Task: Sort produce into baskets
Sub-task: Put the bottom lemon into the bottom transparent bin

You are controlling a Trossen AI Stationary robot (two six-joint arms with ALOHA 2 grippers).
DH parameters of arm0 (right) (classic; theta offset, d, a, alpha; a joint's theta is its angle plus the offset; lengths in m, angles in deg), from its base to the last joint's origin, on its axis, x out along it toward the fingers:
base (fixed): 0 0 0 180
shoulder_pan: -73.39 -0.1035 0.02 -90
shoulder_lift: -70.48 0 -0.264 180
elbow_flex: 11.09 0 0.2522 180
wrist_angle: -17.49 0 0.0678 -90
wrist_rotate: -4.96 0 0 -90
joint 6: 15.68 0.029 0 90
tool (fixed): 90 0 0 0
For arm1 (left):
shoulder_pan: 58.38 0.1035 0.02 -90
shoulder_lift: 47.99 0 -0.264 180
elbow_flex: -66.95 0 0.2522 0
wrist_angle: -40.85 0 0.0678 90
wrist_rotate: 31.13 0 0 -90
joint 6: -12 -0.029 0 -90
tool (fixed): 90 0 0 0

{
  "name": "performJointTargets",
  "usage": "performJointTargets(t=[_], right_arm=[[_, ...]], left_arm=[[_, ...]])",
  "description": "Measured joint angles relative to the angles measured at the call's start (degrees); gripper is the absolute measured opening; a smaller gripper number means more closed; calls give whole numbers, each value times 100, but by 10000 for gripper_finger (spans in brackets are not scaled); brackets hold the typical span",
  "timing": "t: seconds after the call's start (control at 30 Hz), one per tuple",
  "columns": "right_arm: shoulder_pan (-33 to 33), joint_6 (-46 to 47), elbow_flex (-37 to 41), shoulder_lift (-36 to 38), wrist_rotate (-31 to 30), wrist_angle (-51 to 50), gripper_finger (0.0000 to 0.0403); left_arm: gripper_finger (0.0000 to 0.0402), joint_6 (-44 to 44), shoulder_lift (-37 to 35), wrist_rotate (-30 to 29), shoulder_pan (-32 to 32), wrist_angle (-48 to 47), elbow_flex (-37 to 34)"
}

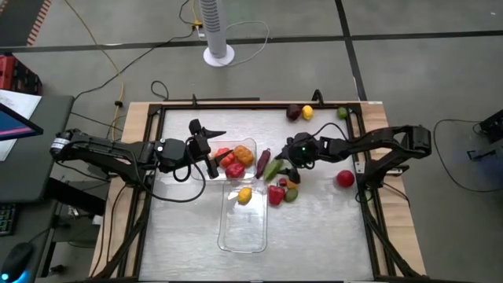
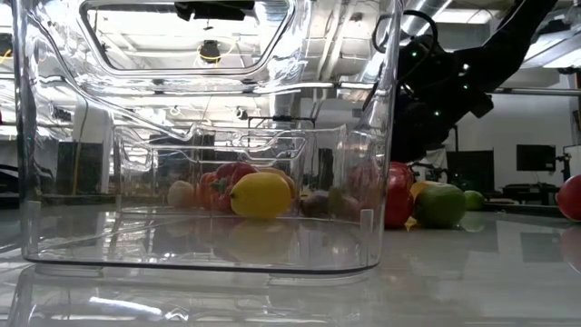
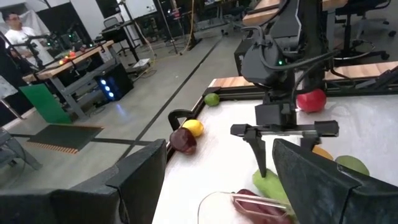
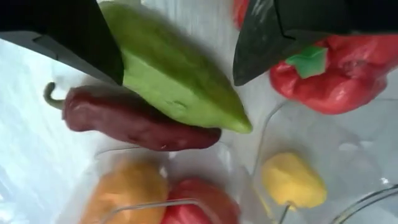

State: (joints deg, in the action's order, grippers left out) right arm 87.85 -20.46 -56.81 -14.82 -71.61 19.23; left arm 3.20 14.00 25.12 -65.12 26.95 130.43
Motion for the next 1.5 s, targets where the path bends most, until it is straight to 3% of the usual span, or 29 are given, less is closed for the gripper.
performJointTargets(t=[0.23, 0.37, 0.6, 0.73, 0.97, 1.27, 1.5], right_arm=[[35, -103, -80, 232, -108, -572, 346], [-213, 147, -470, 619, -756, -1869, 344], [-1354, 280, -1161, 852, -1914, -4044, 336], [-1775, 62, -1365, 822, -2090, -4412, 350], [-1935, -216, -1696, 817, -2627, -5119, 397], [-2301, -814, -1927, 209, -2713, -5607, 390], [-2501, -1615, -2265, -446, -3152, -5800, 388]], left_arm=[[280, 0, 0, -1, 0, -28, 0], [280, 27, 0, -3, 0, -46, 0], [280, 13, 0, -10, 0, -32, 0], [280, 59, 0, -12, 0, 4, 0], [280, 13, 0, -11, 0, -26, 1], [280, -57, 0, -10, 0, -44, 0], [280, -34, 0, -10, 0, -48, 0]])
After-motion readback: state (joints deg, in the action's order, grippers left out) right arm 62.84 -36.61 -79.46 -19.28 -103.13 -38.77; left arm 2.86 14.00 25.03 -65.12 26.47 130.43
